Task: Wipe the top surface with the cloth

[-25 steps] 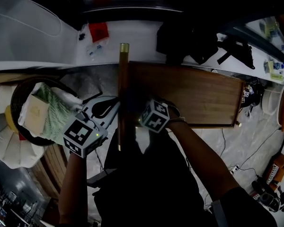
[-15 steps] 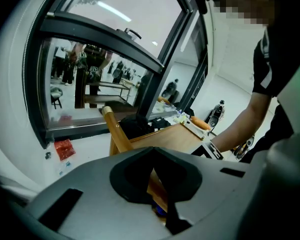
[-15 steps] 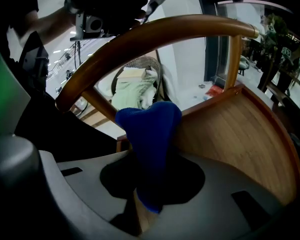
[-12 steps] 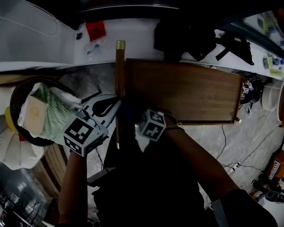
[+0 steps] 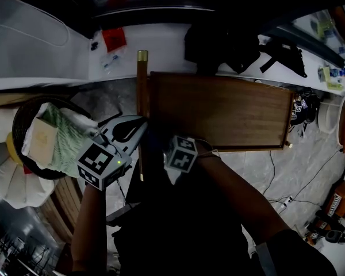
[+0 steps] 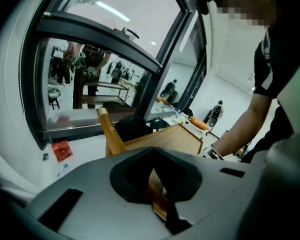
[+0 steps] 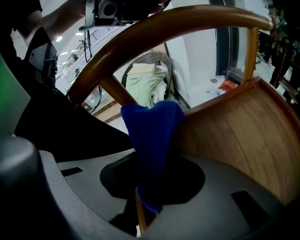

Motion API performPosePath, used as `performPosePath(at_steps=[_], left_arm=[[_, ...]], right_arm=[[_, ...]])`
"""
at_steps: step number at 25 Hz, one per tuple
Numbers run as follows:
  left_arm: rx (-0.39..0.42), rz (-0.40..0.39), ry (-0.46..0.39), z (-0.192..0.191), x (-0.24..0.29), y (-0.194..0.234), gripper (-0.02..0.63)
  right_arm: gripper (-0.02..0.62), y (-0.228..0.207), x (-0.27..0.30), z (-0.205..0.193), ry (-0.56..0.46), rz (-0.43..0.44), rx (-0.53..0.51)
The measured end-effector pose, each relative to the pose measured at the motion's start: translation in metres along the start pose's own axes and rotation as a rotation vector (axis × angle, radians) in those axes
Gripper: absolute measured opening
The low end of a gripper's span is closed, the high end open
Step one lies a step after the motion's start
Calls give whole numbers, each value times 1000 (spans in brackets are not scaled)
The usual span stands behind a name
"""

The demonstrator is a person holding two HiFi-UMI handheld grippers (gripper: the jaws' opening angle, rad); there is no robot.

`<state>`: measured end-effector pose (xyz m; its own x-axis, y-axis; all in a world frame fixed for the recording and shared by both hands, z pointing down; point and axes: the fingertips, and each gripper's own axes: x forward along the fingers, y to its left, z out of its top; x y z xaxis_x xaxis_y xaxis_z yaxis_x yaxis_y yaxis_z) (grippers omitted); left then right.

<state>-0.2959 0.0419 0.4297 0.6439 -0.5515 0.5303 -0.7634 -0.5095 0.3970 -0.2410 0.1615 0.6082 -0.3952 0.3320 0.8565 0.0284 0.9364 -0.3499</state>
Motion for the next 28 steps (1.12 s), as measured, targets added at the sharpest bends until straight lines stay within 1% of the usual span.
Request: performPosePath(at_steps=[4, 7, 8, 9, 11, 14, 16, 19, 21, 25, 28], left_arm=[[13, -7, -2, 7, 4, -2, 11], [26, -11, -8, 17, 8, -2, 11], [26, -11, -13, 22, 9, -2, 11], [23, -12, -19, 27, 11, -1, 11], [21, -14, -32, 37, 16, 2, 11], [58, -10, -24, 49, 25, 7, 11], [69, -7, -25, 56, 29, 10, 11], [77, -7, -36, 67, 33, 13, 11], [81, -7, -40, 70, 34, 12, 11], [83, -10, -39, 66, 33, 10, 11], [85, -14, -23, 58, 32, 8, 11]], right_arm=[[92, 5, 2, -1, 26, 43, 0], [92, -2, -7, 2, -2, 79, 63], [92, -11, -16, 5, -31, 64, 90], [92, -24, -27, 11, -71, 31, 108], [92, -58, -50, 23, -145, -56, 113], [92, -111, -84, 37, -183, -180, 92], [92, -142, -100, 46, -192, -244, 71], [92, -178, -103, 53, -176, -296, 58], [92, -193, -97, 52, -140, -318, 44], [92, -198, -80, 46, -58, -325, -20], [92, -197, -76, 44, -30, -334, -40]])
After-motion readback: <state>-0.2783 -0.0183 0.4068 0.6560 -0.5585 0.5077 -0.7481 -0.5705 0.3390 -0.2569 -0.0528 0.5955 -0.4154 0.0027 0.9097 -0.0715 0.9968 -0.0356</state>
